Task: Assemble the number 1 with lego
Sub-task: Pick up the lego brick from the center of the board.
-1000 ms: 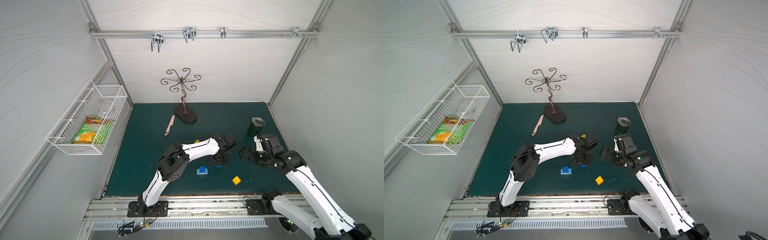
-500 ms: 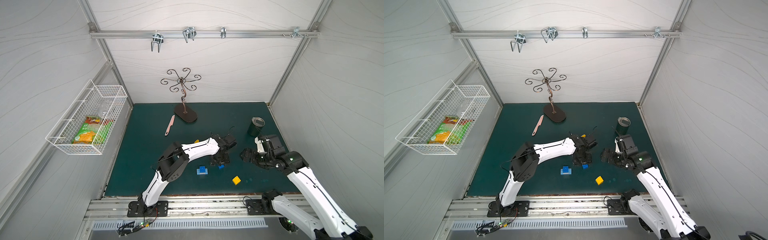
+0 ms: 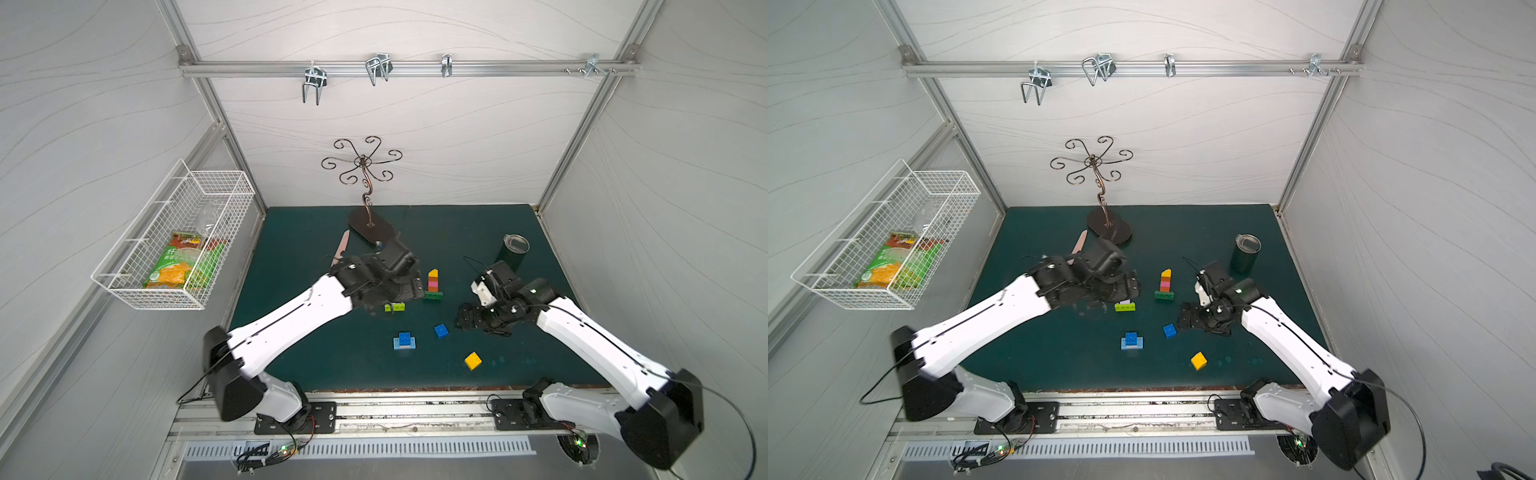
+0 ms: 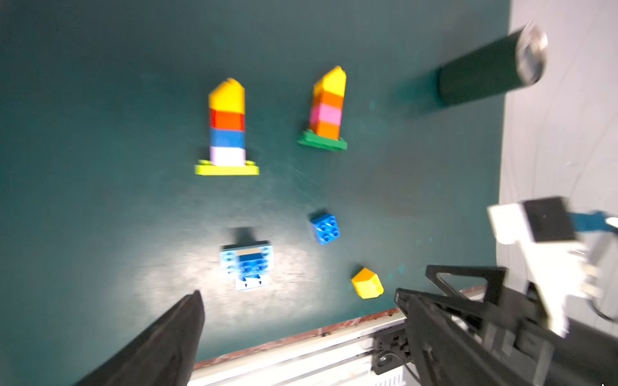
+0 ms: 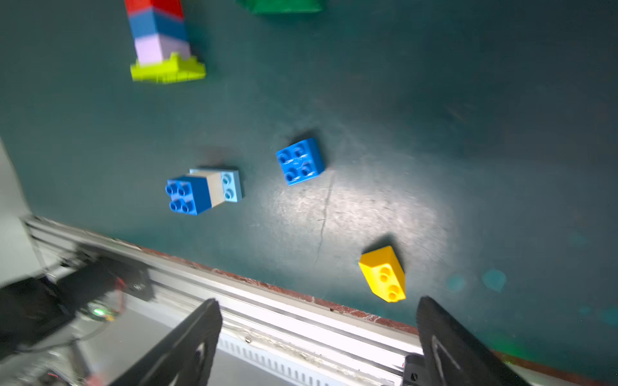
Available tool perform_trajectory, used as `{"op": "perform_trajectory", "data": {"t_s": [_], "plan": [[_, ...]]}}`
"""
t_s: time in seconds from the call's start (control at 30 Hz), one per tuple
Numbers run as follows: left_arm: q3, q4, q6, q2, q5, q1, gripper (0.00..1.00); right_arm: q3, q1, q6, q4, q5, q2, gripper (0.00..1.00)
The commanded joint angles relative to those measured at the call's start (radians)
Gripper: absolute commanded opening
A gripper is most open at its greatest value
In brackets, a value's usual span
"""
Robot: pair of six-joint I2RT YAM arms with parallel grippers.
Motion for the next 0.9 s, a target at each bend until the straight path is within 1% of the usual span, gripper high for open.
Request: {"op": "perform_trajectory", "data": {"t_s": [0.0, 0.1, 0.2, 0.33, 0.4, 0.47, 0.57, 0.63, 0.7, 0.8, 0.87], "plan": [[-0.118, -0.052, 0.136, -0.145, -0.063, 0.062, 1.0, 0.045, 0.056, -0.021, 0.032, 0.043, 0.107, 0.9], [-0.22, -0.099, 0.229, -0.296, -0.093, 0.137, 1.0, 0.067, 0.084, -0.027, 0.073, 0.051, 0.192, 0.87], [-0.311, -0.114, 0.315, -0.45, -0.073, 0.208, 1.0, 0.105, 0.113, -0.057, 0.086, 0.062, 0.275, 0.86], [-0.378, -0.122, 0.407, -0.635, -0.098, 0.225, 1.0, 0.163, 0.147, -0.078, 0.064, 0.128, 0.402, 0.82], [-0.386, -0.114, 0.427, -0.708, -0.11, 0.225, 1.0, 0.173, 0.149, -0.073, 0.071, 0.151, 0.441, 0.8], [-0.376, -0.107, 0.466, -0.755, -0.093, 0.225, 1.0, 0.18, 0.15, -0.067, 0.081, 0.158, 0.475, 0.76], [-0.341, -0.125, 0.517, -0.78, -0.127, 0.225, 1.0, 0.189, 0.15, -0.062, 0.091, 0.158, 0.513, 0.7], [-0.328, -0.137, 0.535, -0.789, -0.158, 0.225, 1.0, 0.197, 0.152, -0.061, 0.09, 0.161, 0.533, 0.68], [-0.344, -0.126, 0.533, -0.81, -0.168, 0.226, 1.0, 0.201, 0.154, -0.06, 0.089, 0.162, 0.549, 0.67], [-0.412, -0.072, 0.507, -0.869, -0.176, 0.225, 1.0, 0.199, 0.165, -0.054, 0.094, 0.162, 0.566, 0.67], [-0.418, -0.075, 0.502, -0.887, -0.212, 0.225, 1.0, 0.201, 0.177, -0.051, 0.095, 0.171, 0.578, 0.66]]}}
